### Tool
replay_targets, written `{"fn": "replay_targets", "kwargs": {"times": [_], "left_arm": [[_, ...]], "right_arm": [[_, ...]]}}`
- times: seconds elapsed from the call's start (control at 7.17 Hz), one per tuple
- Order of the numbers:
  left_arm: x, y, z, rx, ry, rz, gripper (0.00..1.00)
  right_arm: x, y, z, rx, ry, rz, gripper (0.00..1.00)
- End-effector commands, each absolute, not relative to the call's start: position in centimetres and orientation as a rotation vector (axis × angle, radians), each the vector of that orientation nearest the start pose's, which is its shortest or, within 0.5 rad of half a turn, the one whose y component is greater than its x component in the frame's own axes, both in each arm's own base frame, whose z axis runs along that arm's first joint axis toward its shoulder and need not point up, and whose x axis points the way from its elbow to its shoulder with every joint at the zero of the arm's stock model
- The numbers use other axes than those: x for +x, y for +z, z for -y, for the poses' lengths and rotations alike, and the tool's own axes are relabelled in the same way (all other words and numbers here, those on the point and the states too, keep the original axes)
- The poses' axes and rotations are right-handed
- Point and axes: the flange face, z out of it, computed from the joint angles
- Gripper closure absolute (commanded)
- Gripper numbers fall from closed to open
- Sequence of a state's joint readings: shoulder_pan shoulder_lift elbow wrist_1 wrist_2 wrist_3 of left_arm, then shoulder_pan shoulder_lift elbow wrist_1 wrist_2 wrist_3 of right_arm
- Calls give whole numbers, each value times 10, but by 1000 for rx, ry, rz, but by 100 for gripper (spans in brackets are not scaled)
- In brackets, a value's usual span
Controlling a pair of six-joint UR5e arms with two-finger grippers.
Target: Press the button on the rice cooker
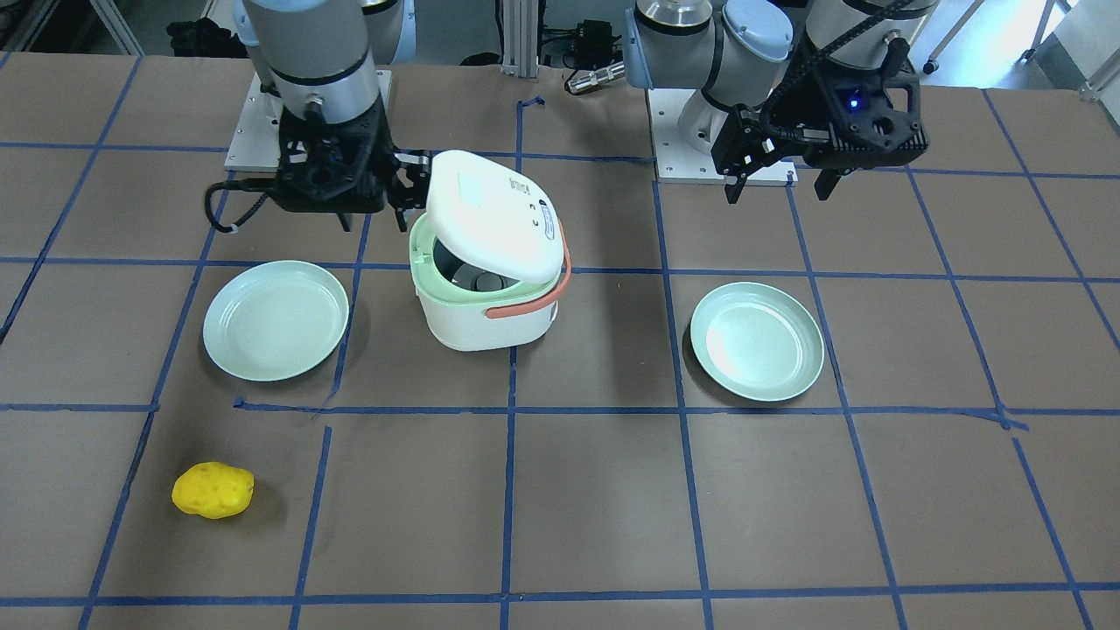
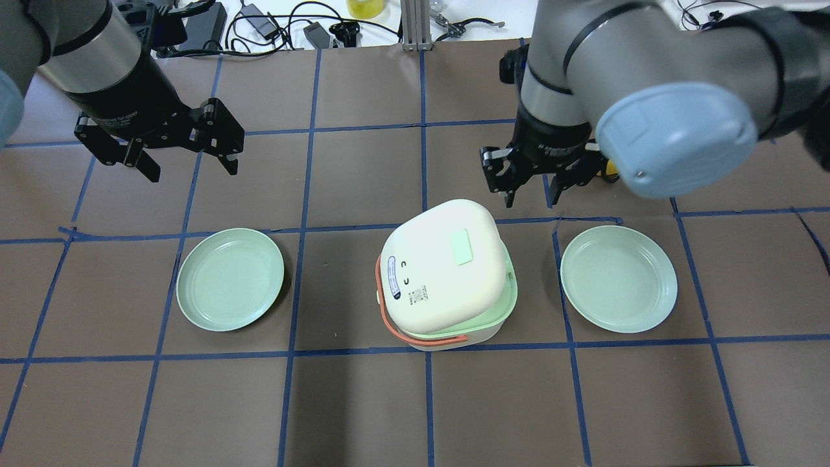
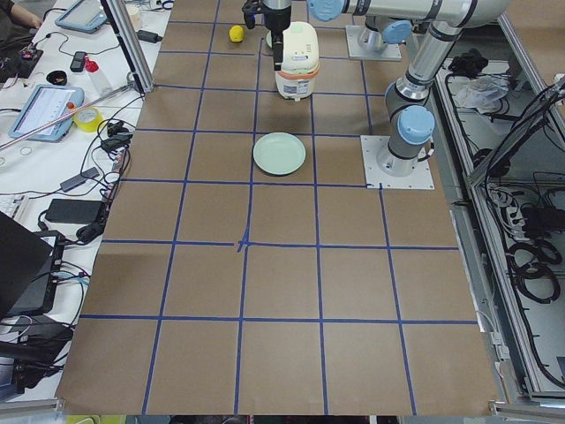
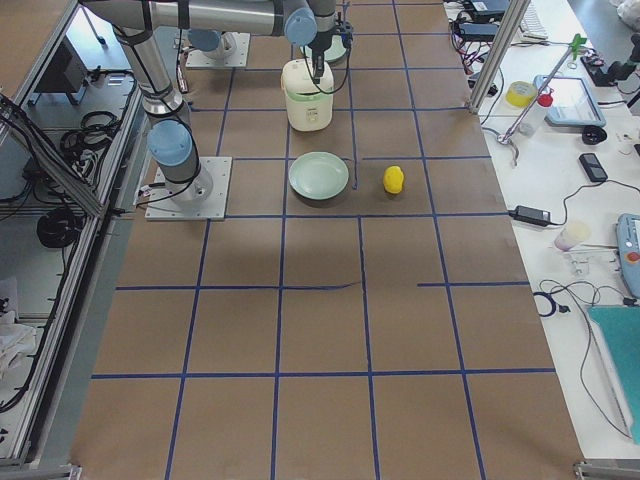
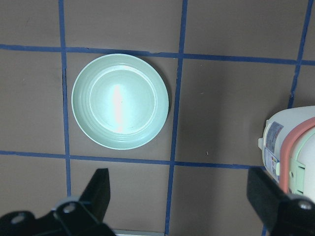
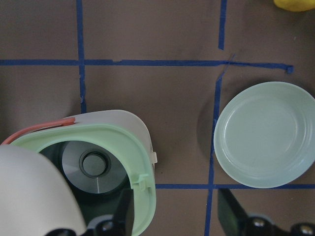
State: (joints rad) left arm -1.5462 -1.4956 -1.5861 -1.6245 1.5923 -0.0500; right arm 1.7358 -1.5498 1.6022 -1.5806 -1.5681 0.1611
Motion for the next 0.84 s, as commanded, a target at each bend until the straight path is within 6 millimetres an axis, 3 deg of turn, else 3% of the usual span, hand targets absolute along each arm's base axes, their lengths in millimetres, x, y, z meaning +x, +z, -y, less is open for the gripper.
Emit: {"fn": "replay_targets", "kwargs": {"times": [0.0,0.28,0.7], "left_arm": [[-120,511,463,-115,-10,-3118,0],[-120,511,463,-115,-10,-3118,0],[-120,511,463,-117,-10,-3118,0]], "right_arm": [[146,519,496,70,-14,-3142,0],[114,533,505,102,-66,-3191,0],[105,538,507,122,-83,-3194,0]]}}
